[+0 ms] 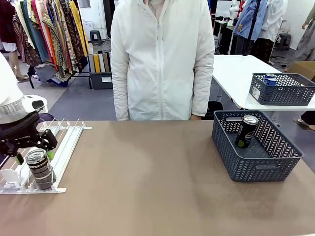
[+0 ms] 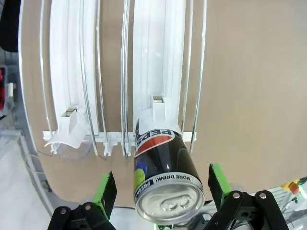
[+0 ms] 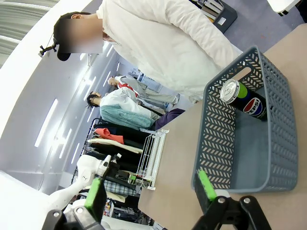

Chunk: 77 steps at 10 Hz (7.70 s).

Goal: Retrieve and store the cans from the dispenser.
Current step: Pick up one can from the Automatic Can Dispenser and place it in the middle of the table.

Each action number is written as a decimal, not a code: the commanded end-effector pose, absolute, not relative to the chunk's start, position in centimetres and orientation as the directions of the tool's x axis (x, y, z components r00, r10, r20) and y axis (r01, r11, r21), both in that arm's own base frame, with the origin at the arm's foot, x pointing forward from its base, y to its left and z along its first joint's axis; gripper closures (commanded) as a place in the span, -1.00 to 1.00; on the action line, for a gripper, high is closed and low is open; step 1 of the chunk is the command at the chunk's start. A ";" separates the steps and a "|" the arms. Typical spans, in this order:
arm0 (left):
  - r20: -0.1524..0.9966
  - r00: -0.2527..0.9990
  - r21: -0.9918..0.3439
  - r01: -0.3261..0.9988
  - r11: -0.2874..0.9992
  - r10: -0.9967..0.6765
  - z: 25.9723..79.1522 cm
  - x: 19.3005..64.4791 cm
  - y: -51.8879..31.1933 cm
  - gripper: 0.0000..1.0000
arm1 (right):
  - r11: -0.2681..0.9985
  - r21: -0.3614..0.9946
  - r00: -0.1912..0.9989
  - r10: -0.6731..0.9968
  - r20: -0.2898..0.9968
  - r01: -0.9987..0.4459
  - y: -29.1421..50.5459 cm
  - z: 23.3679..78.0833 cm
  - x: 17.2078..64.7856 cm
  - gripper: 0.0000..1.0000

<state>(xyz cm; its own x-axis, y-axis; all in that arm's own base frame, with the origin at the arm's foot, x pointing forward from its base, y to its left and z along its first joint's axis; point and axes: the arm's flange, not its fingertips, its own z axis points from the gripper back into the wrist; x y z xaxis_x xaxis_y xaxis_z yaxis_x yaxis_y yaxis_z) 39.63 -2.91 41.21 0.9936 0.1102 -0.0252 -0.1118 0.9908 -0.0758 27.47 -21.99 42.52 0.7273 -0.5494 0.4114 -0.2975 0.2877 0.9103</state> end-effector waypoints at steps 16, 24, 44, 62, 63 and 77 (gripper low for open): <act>-0.075 0.996 -0.008 -0.043 0.999 0.043 40.9 41.1 -4.4 1.00 | 0.275 0.912 0.722 -0.558 0.409 -0.305 -22.0 43.0 27.6 -1.00; 0.228 0.972 -0.024 0.065 0.998 -0.058 54.9 33.2 -6.7 1.00 | 0.275 0.912 0.722 -0.558 0.409 -0.305 -22.0 43.0 27.6 -1.00; -0.056 0.797 0.064 0.604 0.794 -0.601 45.2 45.3 -47.1 1.00 | 0.275 0.912 0.722 -0.558 0.409 -0.305 -22.0 43.0 27.6 -1.00; 0.090 0.836 -0.145 0.549 0.823 -0.541 52.6 41.6 -35.7 -1.00 | 0.275 0.912 0.722 -0.558 0.409 -0.305 -22.0 43.0 27.6 -1.00; 0.119 0.873 -0.201 0.488 0.849 -0.473 53.9 41.1 -31.3 -1.00 | 0.275 0.912 0.722 -0.558 0.409 -0.305 -22.0 43.0 27.6 -1.00; 0.273 0.911 -0.961 0.241 0.138 0.309 45.5 33.6 9.6 -1.00 | 0.275 0.912 0.722 -0.558 0.409 -0.305 -22.0 43.0 27.6 -1.00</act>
<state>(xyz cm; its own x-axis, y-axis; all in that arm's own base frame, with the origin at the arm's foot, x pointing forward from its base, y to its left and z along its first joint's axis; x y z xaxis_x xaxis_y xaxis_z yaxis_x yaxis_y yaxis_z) 33.71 9.90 44.95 0.9150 0.2939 0.2765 0.2396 0.1558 -0.9583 27.46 -22.00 42.51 0.7273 -0.5496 0.4110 -0.2973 0.2874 0.9105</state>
